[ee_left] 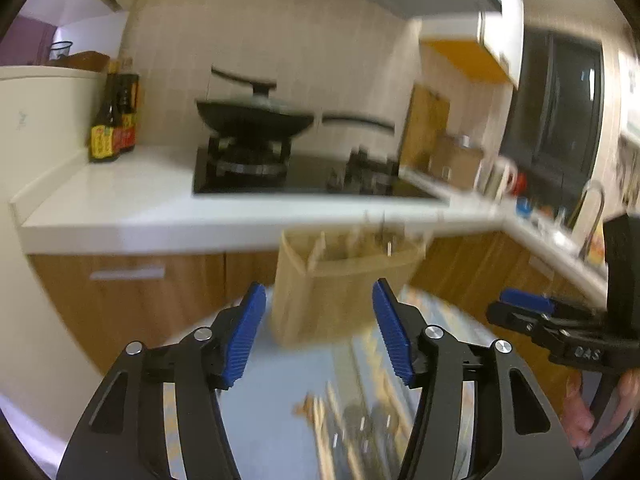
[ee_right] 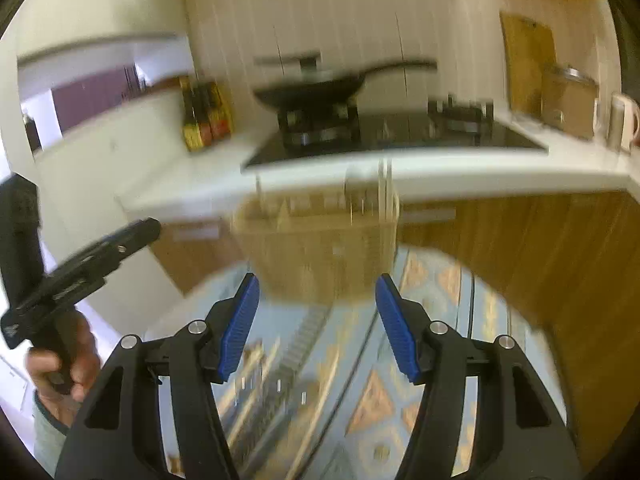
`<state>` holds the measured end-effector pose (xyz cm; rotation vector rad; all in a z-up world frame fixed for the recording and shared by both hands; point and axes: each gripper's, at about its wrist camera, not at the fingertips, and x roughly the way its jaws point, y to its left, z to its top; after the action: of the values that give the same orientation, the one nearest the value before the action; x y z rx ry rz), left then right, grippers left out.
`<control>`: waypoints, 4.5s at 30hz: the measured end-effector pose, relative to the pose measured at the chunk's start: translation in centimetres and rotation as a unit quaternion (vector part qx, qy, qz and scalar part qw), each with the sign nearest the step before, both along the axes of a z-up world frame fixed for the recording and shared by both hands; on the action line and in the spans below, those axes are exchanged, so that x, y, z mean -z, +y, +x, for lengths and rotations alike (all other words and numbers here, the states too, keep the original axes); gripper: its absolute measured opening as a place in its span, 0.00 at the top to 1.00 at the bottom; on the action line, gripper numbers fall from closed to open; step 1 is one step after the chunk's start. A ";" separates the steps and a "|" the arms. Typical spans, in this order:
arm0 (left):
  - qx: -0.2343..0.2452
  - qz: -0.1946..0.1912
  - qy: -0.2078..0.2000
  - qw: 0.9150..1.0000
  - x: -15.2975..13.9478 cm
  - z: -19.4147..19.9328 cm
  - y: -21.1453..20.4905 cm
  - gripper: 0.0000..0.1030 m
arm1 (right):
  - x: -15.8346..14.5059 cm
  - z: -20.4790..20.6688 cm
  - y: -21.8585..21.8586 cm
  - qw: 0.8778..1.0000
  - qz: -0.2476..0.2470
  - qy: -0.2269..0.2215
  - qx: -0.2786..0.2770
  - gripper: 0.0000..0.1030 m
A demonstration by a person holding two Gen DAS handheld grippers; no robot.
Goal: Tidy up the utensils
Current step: 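Open the left tool over the basket while the right tool releases the spoon into it, then grasp a pair of wooden chopsticks with the left tool while the right tool grasps a single chopstick, then lift the chopsticks with the left tool over the basket while the right tool carries its chopstick there, then open the left tool over the basket while the right tool releases its chopstick into it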
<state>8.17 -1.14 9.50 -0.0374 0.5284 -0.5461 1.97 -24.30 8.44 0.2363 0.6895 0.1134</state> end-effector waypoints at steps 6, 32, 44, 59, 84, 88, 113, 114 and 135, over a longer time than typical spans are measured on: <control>-0.005 0.079 0.076 0.994 4.7 -2.8 -0.4 0.47 | 5.3 -1.2 2.1 0.996 -0.001 0.090 -0.014 0.45; 0.038 0.208 0.199 0.957 14.7 -3.9 -2.5 0.71 | 13.9 -0.6 6.9 0.974 -0.079 0.211 -0.032 0.76; 0.039 0.247 0.207 0.946 14.6 -1.6 -4.4 0.78 | 13.7 1.8 6.9 0.965 -0.088 0.239 -0.059 0.83; -0.034 0.064 0.193 0.978 11.6 -1.8 3.3 0.90 | 12.9 0.4 2.1 0.974 -0.031 0.223 -0.027 0.96; -0.018 0.038 0.189 0.981 11.7 -2.4 3.5 0.90 | 14.1 2.2 2.5 0.952 -0.090 0.285 -0.062 0.87; -0.016 0.043 0.172 0.984 11.0 -2.5 2.9 0.90 | 13.9 2.0 3.9 0.948 -0.124 0.282 -0.080 0.96; 0.029 -0.144 -0.073 0.986 -6.2 7.4 -0.7 0.90 | -4.3 7.1 -2.4 0.990 0.072 -0.099 -0.064 0.96; 0.027 -0.150 -0.071 0.986 -6.2 8.4 -1.0 0.90 | -4.6 7.7 -2.7 0.990 0.071 -0.109 -0.053 0.96; 0.015 -0.112 -0.084 0.990 1.2 15.7 -6.1 0.90 | -1.2 16.3 -1.8 0.970 -0.096 -0.208 0.080 0.96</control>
<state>23.82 -7.24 8.26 -0.1956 0.3016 -0.6309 18.29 -26.13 9.61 0.0771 0.2591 -0.0590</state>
